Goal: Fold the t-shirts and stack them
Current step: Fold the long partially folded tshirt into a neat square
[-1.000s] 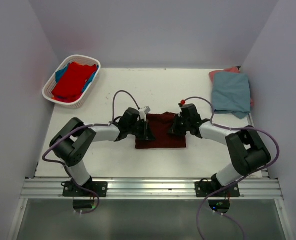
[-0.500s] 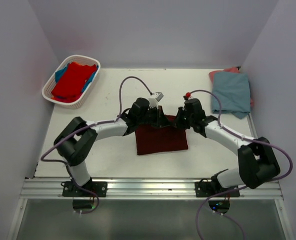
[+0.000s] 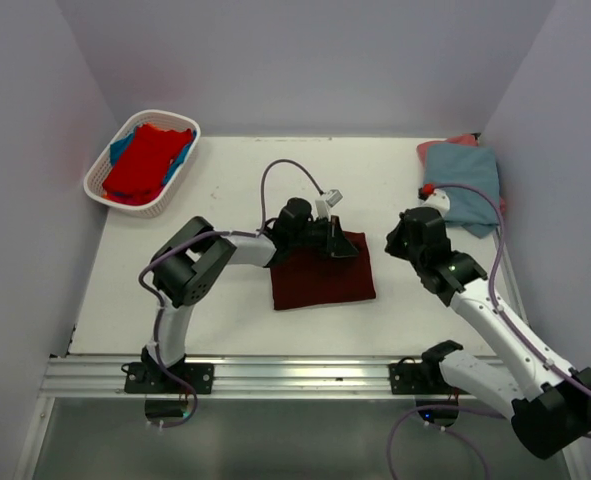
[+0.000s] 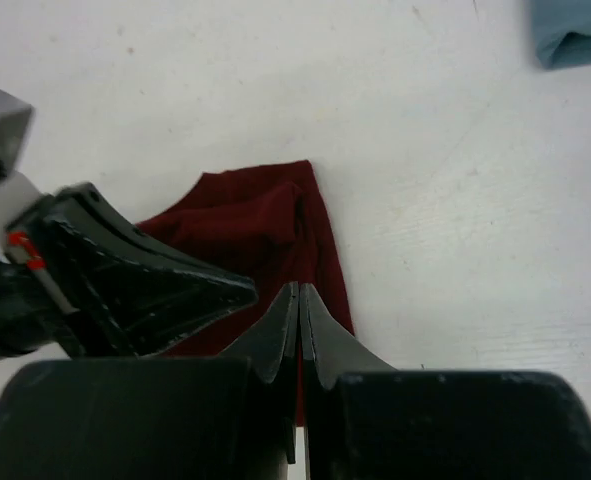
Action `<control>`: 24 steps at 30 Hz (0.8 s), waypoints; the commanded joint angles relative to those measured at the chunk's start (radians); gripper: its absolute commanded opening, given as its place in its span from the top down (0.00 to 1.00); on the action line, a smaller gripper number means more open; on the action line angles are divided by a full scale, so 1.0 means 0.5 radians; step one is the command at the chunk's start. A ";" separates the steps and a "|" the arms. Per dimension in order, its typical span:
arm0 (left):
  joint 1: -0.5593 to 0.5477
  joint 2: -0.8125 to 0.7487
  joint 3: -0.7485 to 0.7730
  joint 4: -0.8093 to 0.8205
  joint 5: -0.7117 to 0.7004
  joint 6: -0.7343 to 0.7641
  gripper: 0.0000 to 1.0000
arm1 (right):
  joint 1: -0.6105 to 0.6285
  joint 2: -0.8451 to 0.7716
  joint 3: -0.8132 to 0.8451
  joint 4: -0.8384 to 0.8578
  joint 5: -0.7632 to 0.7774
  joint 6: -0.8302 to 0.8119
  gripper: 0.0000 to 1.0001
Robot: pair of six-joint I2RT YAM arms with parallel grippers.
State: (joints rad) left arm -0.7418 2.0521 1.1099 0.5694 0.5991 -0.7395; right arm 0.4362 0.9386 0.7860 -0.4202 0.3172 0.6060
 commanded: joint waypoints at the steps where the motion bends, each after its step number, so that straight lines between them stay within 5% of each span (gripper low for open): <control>1: 0.044 0.098 0.170 0.119 -0.002 0.068 1.00 | -0.019 0.156 0.017 -0.099 0.022 -0.037 1.00; 18: 0.293 0.531 0.305 0.144 0.041 0.071 1.00 | -0.090 0.457 -0.240 0.242 -0.514 -0.049 1.00; 21: 0.299 0.538 0.369 0.046 0.060 0.126 1.00 | -0.182 0.555 -0.308 0.379 -0.799 -0.098 0.62; 24: 0.308 0.492 0.443 -0.245 -0.053 0.255 1.00 | -0.366 0.693 -0.336 0.502 -1.146 -0.138 0.38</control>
State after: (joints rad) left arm -0.6022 2.2925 1.2884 0.5747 0.6357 -0.7116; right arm 0.3153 1.2415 0.6365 -0.2722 -0.0563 0.5686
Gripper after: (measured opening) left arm 0.004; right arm 0.582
